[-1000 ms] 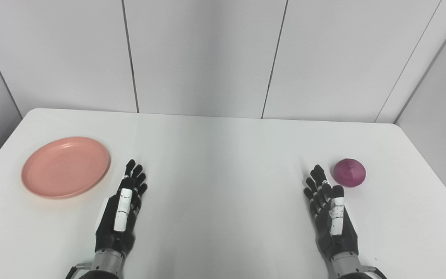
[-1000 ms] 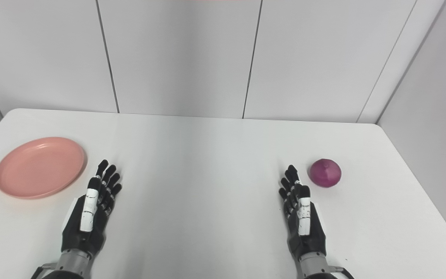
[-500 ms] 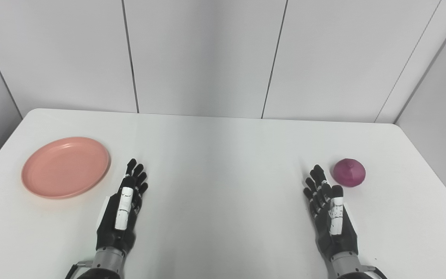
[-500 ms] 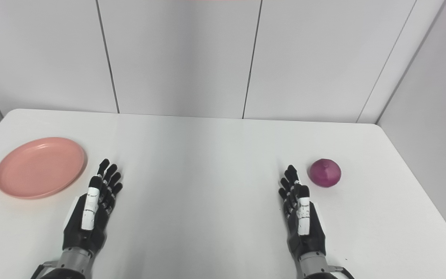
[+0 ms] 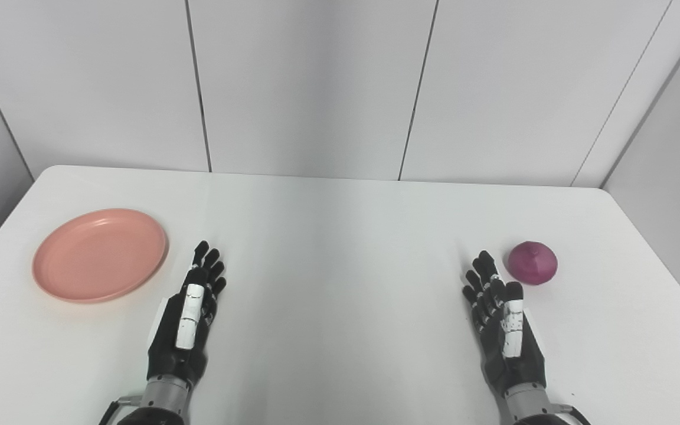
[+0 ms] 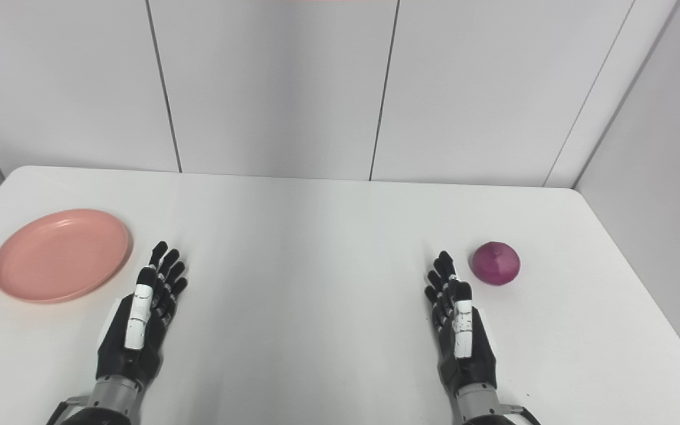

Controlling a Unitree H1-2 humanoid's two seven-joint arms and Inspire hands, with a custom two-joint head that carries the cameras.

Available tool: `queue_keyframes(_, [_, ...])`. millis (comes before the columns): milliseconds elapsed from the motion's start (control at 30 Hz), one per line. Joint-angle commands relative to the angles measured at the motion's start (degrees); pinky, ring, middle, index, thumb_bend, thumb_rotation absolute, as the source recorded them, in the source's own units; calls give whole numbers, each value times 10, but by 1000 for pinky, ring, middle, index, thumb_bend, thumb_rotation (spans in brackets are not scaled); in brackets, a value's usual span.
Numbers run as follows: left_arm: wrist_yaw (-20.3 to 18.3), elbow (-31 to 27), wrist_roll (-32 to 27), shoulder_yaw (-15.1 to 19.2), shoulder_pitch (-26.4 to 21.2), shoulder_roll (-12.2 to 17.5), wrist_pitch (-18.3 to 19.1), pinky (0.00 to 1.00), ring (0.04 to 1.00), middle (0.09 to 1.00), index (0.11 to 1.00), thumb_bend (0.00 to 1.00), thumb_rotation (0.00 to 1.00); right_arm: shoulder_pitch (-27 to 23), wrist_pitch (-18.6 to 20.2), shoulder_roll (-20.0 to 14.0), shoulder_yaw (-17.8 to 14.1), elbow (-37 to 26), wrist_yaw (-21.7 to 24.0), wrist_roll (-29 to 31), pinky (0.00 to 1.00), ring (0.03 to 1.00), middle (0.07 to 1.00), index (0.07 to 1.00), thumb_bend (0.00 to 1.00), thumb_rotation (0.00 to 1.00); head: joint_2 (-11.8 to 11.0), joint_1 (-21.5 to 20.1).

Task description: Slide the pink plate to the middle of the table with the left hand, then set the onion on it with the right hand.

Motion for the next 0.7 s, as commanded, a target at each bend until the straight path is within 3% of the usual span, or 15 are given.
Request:
queue_keyframes(0, [-2, 37, -2, 2, 23, 5, 5, 1000, 1000, 1000, 1000, 823, 896, 29, 14, 9, 4, 49, 4, 4, 1000, 1000, 1000, 1000, 886, 999, 0, 0])
queue_keyframes(400, [-1, 38, 0, 1, 24, 3, 3, 1000, 1000, 1000, 1000, 823, 896, 31, 11, 7, 4, 48, 5, 4, 1000, 1000, 1000, 1000, 882, 998, -2, 6])
queue_keyframes(667, [8, 46, 13, -9, 25, -12, -3, 1000, 1000, 1000, 1000, 828, 892, 30, 1, -6, -6, 61, 18, 16, 1000, 1000, 1000, 1000, 870, 1000, -23, 59])
